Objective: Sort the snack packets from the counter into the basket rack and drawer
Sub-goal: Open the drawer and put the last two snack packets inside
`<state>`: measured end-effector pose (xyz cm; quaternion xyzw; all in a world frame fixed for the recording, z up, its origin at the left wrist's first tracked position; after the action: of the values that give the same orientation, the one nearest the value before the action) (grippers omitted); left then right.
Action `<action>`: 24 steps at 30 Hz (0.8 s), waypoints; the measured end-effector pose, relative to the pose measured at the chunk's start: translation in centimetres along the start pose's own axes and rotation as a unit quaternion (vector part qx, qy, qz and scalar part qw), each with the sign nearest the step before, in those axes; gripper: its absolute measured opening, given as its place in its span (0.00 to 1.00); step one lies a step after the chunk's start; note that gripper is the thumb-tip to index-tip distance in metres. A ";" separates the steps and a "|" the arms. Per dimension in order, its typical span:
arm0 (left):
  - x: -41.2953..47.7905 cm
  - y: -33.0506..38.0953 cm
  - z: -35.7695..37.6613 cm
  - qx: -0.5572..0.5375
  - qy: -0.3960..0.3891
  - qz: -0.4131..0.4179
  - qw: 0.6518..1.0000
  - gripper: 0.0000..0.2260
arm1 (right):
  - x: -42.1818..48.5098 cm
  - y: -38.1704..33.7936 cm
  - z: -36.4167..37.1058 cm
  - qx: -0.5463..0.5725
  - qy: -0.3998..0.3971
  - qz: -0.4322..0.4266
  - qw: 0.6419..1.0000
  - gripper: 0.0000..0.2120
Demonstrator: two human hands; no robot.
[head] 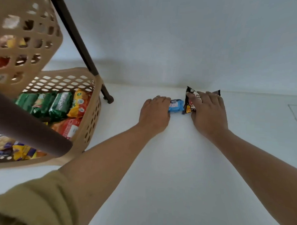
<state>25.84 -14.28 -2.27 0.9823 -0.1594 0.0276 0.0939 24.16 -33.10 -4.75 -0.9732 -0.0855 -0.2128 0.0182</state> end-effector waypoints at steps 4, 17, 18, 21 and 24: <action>-1.0 0.7 -1.0 -0.034 0.022 -0.011 0.999 0.16 | 0.2 0.3 0.0 -0.006 -0.002 -0.009 1.000 0.30; -22.7 -0.6 -10.3 -0.368 0.023 -0.177 0.913 0.09 | -2.5 -9.2 -11.3 0.161 0.004 -0.054 0.985 0.31; -24.7 -1.3 -10.8 -0.379 0.017 -0.197 0.904 0.09 | -3.5 -10.2 -12.7 0.193 0.014 -0.052 0.980 0.31; -30.2 -3.7 -12.7 -0.404 0.016 -0.262 0.876 0.09 | -6.3 -13.3 -17.2 0.298 0.011 -0.065 0.952 0.30; -35.1 -6.1 -14.6 -0.396 -0.001 -0.326 0.859 0.08 | -9.1 -16.7 -22.0 0.385 -0.012 -0.102 0.917 0.29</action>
<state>-5.80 5.05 8.00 0.8581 0.1721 -0.0712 0.4785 4.02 -19.65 11.43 -0.8796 -0.2597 -0.1523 0.3684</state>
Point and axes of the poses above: each hand's wrist, its own x-axis towards the middle knuckle, its own z-axis out of the palm, y = z × x, the point moved 2 cm from there along x, towards the middle knuckle, and after that the axes turned 3 degrees about -z, right-handed, at the moved point
